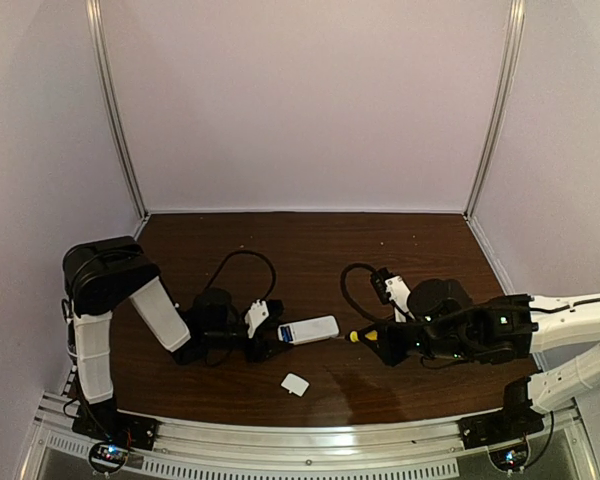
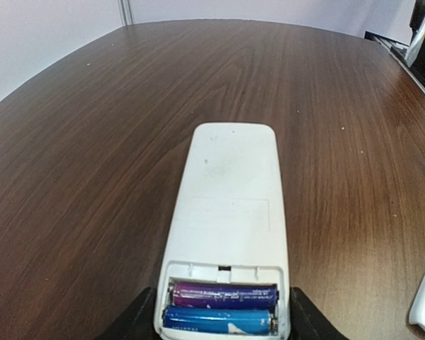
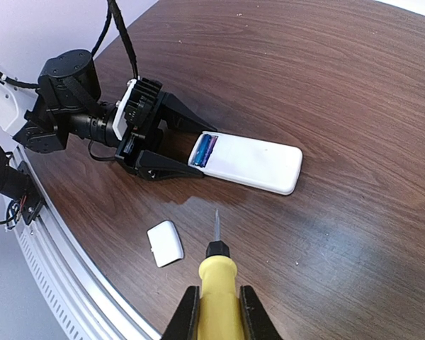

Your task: Unload the batteries from the remote control

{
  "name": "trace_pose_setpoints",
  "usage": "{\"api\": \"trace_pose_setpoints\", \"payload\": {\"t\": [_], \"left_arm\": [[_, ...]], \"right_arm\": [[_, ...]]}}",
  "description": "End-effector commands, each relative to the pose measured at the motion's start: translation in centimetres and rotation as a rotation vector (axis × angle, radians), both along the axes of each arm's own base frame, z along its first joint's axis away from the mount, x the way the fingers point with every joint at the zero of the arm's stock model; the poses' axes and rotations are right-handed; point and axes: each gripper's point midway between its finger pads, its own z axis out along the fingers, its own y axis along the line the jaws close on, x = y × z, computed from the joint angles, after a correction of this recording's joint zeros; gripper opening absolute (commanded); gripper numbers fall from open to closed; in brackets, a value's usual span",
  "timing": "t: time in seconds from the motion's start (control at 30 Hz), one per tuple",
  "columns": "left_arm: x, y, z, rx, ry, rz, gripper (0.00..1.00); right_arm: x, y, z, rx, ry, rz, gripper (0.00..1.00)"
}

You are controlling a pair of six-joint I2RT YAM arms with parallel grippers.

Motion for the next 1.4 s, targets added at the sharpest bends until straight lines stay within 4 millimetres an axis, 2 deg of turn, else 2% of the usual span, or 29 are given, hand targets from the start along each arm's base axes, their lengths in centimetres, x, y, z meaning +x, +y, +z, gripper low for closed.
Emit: {"api": "trace_pose_setpoints", "payload": {"t": [0.0,0.23,0.43,0.6,0.83,1.1,1.37], "left_arm": [[-0.2,-0.1,-0.5,0.011,-0.004,-0.024,0.53],[-1.2,0.3,1.4,-0.037,-0.045,-0.050,0.38],[-2.6,0.6,2.8,-0.053,-0.088,-0.069,0.36],[-3.1,0.6,3.4,-0.046,-0.110,-0.064,0.34],[-4.6,-1.5,3.9,0.015,-0.166,-0.071,0.33],[-6.7,-3.5,5.6,-0.003,-0.228,-0.082,0.32],[-8.6,-4.2,6.3,-0.057,-0.219,-0.137,0.31]], "right_arm": [[0.0,-0.1,0.7,0.020,-0.018,0.003,0.00],[0.1,-0.1,0.8,0.018,-0.024,0.001,0.00],[0.2,-0.1,1.3,0.016,-0.036,0.003,0.00],[0.3,-0.4,2.2,0.014,-0.049,0.001,0.00],[0.3,-0.9,3.0,0.017,-0.062,-0.006,0.00],[0.2,-2.5,4.1,0.017,-0.076,-0.034,0.00],[0.2,-3.4,4.5,0.012,-0.079,-0.057,0.00]]}}
